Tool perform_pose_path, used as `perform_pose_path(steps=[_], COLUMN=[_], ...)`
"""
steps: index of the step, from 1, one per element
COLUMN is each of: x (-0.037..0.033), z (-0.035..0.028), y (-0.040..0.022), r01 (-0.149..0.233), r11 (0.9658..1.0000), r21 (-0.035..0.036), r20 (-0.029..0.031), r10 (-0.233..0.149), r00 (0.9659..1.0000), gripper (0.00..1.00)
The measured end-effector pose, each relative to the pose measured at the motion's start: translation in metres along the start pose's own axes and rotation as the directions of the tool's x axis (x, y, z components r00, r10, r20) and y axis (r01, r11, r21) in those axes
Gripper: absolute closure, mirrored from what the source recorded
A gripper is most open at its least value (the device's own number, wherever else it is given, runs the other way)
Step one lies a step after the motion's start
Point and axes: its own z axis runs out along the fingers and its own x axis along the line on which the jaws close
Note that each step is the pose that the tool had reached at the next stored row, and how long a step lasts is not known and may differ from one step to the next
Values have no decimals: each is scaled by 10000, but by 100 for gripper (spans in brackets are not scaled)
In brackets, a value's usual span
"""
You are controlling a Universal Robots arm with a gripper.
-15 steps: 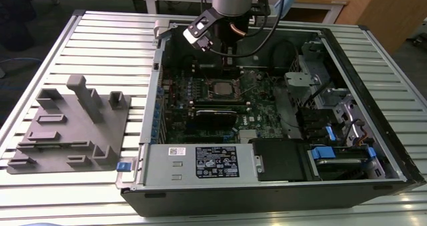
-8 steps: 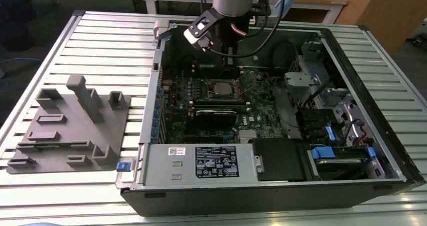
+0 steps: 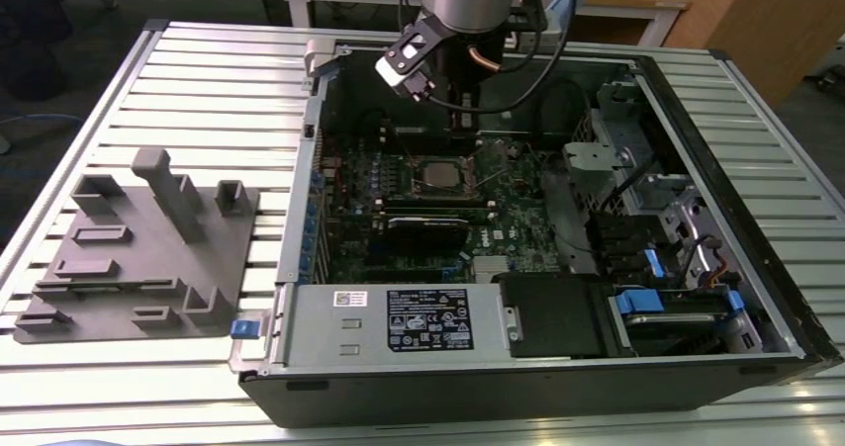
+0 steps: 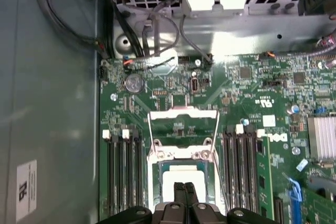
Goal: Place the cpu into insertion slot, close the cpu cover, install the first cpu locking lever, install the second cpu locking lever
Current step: 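Close the cpu cover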
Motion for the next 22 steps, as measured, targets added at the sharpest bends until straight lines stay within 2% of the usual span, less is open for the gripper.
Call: perform_pose_path(steps=[12, 22], x=[25, 26], z=[15, 17], y=[151, 171], r01=[0, -1], r11=[10000, 10000], r21=[0, 0], r20=[0, 1], r10=[0, 1], r00=[10000, 10000], gripper=[89, 89])
